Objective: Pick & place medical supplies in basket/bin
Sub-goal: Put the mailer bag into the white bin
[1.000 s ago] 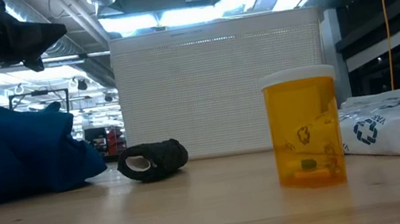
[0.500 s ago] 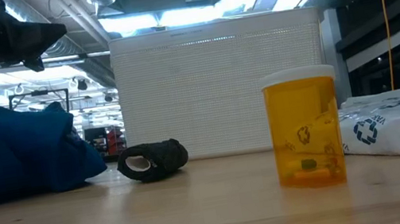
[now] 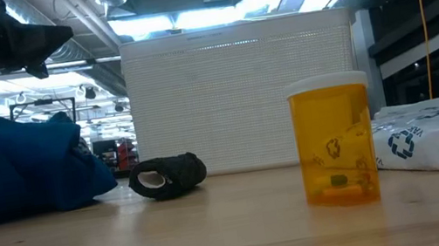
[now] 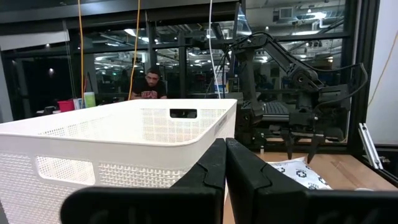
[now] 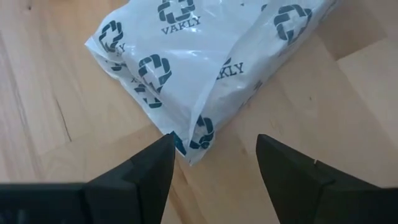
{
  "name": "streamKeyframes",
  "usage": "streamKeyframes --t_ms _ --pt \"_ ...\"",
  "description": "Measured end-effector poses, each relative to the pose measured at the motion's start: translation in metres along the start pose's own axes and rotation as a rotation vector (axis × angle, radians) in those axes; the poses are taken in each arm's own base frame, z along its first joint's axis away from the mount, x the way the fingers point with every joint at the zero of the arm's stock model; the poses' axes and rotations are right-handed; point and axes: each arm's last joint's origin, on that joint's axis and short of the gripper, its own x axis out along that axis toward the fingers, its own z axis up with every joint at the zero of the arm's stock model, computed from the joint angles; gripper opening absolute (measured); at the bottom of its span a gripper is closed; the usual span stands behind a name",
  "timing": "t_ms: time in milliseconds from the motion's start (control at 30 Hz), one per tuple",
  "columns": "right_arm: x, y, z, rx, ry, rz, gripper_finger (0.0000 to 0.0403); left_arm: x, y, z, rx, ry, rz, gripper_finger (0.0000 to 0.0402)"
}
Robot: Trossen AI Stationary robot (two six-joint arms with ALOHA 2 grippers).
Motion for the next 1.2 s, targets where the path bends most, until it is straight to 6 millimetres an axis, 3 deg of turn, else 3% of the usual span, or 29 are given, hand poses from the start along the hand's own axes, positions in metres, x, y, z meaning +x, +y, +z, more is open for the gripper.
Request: streamKeyframes --t_ms 567,767,933,1200 --pt "0.031 0.008 -0.006 0.01 0.005 -0.068 0.0227 0.0 0.0 0.0 0.0 0.0 0.0 0.0003" --pt "0.033 0.007 -0.004 0.015 0.003 -0.078 0.0221 0.0 0.0 0.0 0.0 0.001 0.0 0.0003" --pt "0.032 0.007 -0.004 0.015 0.005 -0.077 0.0174 0.0 0.0 0.0 0.0 0.001 0.0 0.0003" --pt "0.032 0.008 -0.004 0.017 0.014 -0.074 0.0042 0.0 0.0 0.0 0.0 0.001 0.0 0.0003"
